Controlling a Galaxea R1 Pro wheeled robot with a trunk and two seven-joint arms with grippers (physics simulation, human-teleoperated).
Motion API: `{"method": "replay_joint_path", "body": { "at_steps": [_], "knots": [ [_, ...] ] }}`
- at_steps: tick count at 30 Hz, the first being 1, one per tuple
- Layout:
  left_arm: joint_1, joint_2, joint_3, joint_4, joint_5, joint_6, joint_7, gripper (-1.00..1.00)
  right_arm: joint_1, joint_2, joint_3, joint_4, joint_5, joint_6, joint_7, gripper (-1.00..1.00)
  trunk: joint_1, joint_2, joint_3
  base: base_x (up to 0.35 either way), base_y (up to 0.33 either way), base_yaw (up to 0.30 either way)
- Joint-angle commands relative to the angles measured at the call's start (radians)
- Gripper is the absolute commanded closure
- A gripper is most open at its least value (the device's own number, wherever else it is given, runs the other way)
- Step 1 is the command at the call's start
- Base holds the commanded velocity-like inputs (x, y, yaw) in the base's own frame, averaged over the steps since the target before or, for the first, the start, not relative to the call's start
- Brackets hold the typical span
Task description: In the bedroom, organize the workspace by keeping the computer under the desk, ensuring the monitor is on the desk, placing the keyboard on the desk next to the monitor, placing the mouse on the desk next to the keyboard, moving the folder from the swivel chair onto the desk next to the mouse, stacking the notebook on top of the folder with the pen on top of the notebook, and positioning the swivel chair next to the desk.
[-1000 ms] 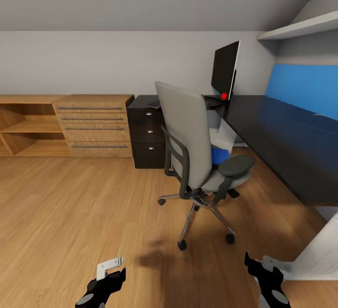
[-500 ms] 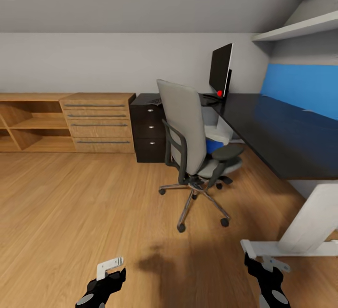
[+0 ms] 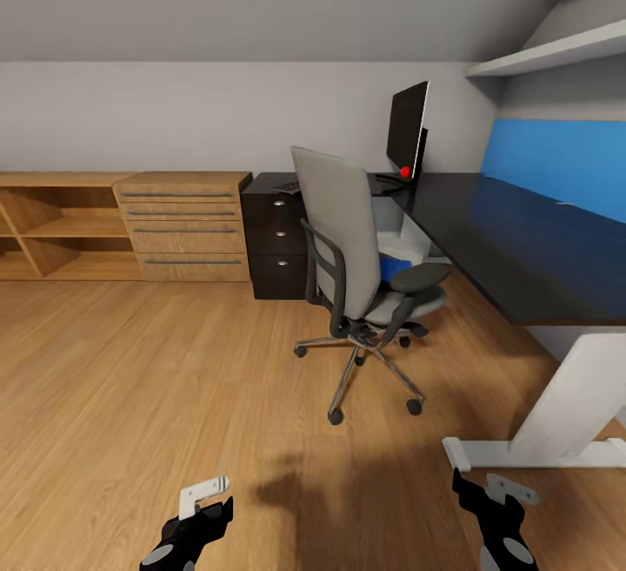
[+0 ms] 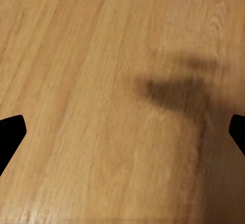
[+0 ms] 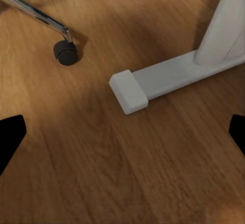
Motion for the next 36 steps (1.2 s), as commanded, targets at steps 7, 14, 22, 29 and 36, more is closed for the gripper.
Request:
{"method": "replay_joint_path", "body": {
  "at_steps": [7, 14, 22, 29, 36],
  "knots": [
    [0.000, -0.001, 0.001, -0.003, 0.011, 0.004, 0.008, -1.00, 0.000, 0.000, 0.002, 0.001, -0.011, -0.005, 0.000, -1.00, 0.000, 0.000, -0.001, -0.001, 0.000, 0.000],
    [0.000, -0.001, 0.001, -0.003, 0.011, 0.004, 0.007, -1.00, 0.000, -0.001, 0.002, 0.000, -0.010, -0.005, 0.000, -1.00, 0.000, 0.000, -0.001, 0.000, 0.000, 0.000],
    [0.000, -0.001, 0.001, -0.004, 0.011, 0.004, 0.007, -1.00, 0.000, -0.001, 0.002, 0.002, -0.009, -0.005, 0.001, -1.00, 0.000, 0.000, -0.001, 0.000, 0.000, 0.000],
    [0.000, -0.001, 0.001, -0.003, 0.011, 0.004, 0.007, -1.00, 0.000, 0.000, 0.002, 0.002, -0.009, -0.005, 0.001, -1.00, 0.000, 0.000, -0.001, 0.000, 0.000, 0.000],
    [0.000, -0.001, 0.002, -0.002, 0.011, 0.004, 0.006, -1.00, 0.000, -0.001, 0.002, 0.011, -0.009, -0.007, 0.001, -1.00, 0.000, 0.000, -0.001, 0.000, 0.000, 0.000]
  ]
}}
